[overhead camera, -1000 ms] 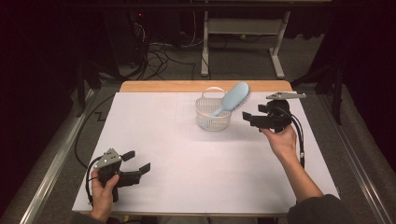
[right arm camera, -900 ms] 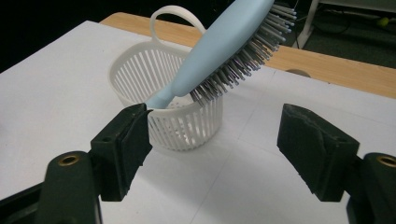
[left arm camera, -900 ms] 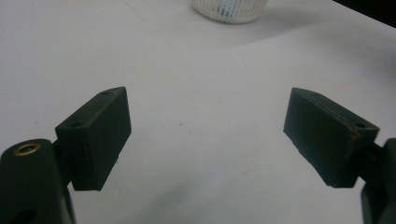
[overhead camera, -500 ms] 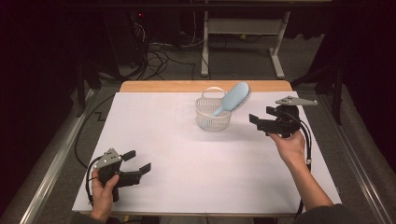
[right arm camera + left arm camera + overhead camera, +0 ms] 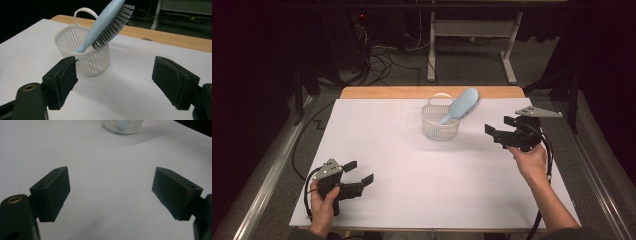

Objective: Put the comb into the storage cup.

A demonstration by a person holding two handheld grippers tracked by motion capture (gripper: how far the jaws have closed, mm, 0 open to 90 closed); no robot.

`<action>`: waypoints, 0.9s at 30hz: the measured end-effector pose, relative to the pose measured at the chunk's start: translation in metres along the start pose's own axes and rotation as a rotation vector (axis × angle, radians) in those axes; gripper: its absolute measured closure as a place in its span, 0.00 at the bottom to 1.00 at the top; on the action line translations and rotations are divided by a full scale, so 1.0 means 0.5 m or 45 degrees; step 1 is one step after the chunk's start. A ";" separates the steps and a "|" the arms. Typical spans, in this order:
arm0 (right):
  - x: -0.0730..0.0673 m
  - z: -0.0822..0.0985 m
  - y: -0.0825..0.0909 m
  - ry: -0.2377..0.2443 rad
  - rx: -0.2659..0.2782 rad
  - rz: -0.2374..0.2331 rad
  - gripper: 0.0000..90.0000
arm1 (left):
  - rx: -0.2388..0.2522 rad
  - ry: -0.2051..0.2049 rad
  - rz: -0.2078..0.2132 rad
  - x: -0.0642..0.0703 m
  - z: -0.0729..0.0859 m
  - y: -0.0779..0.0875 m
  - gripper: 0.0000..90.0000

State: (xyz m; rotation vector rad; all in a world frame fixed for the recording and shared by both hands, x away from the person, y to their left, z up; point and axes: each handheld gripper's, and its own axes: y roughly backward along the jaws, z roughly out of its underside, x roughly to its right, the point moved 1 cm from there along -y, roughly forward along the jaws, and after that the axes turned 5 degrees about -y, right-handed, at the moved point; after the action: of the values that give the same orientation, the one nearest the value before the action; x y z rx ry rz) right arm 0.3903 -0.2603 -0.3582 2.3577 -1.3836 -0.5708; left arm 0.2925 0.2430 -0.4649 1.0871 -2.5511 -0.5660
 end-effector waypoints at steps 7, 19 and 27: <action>-0.003 0.010 0.015 0.013 0.014 -0.014 0.23 | -0.001 -0.009 -0.007 0.004 0.001 0.005 0.18; 0.016 0.043 0.058 -0.006 0.056 -0.019 0.23 | -0.015 -0.006 -0.018 0.004 0.001 0.000 0.18; 0.019 0.062 0.081 -0.005 0.062 -0.016 0.23 | -0.010 -0.005 -0.015 0.003 0.000 -0.001 0.18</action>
State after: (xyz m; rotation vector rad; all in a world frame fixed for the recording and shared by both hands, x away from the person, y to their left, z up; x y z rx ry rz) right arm 0.3490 -0.2902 -0.3667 2.4061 -1.4005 -0.5515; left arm 0.2921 0.2416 -0.4648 1.1006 -2.5453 -0.5809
